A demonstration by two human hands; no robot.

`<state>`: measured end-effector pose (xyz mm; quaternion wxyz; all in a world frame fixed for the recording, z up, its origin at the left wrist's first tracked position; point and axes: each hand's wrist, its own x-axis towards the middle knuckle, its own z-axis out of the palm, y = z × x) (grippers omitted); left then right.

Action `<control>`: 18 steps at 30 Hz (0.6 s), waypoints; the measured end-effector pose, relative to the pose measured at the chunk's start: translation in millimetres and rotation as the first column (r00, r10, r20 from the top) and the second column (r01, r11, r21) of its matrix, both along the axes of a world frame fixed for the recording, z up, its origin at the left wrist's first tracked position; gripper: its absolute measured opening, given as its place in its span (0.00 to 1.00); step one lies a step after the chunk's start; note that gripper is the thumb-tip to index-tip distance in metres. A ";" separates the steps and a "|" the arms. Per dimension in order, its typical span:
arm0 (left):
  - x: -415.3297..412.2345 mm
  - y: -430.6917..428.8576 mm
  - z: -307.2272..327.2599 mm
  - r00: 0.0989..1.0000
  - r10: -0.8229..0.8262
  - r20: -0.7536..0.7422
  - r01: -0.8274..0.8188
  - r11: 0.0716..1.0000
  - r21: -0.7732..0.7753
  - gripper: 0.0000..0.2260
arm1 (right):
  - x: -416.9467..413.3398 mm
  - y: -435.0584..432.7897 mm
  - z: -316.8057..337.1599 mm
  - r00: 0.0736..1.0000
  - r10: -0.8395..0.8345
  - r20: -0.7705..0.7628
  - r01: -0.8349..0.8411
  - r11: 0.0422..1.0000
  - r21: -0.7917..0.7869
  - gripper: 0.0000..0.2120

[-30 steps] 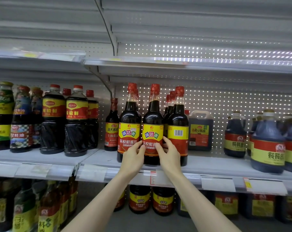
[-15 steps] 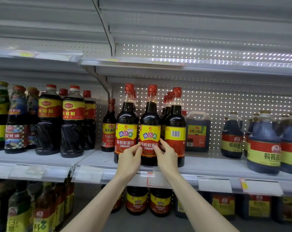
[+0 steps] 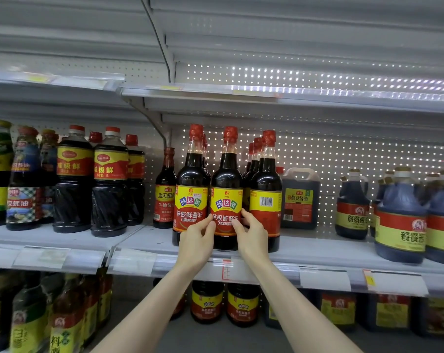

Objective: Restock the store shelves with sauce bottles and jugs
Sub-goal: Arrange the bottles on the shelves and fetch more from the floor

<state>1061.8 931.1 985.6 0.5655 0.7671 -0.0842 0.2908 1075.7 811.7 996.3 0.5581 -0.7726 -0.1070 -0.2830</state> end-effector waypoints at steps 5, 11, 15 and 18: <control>-7.4 -3.3 2.7 0.999 0.026 0.019 -0.026 0.999 -0.028 0.16 | -13.7 -9.1 2.8 0.998 0.067 -0.015 -0.066 0.997 0.047 0.23; -21.6 -34.6 5.4 0.995 0.021 0.101 -0.016 0.999 -0.050 0.11 | -25.3 -48.2 -3.2 0.996 -0.073 0.056 0.065 0.989 0.129 0.16; -21.0 -64.2 12.0 0.994 -0.112 -0.009 0.112 0.992 -0.058 0.16 | -22.9 -74.3 2.6 0.996 -0.074 0.049 0.069 0.991 0.112 0.19; -14.1 -80.3 16.3 0.976 -0.189 -0.105 0.180 0.979 -0.095 0.21 | -18.4 -85.1 7.5 1.000 -0.003 -0.003 0.004 0.994 0.109 0.21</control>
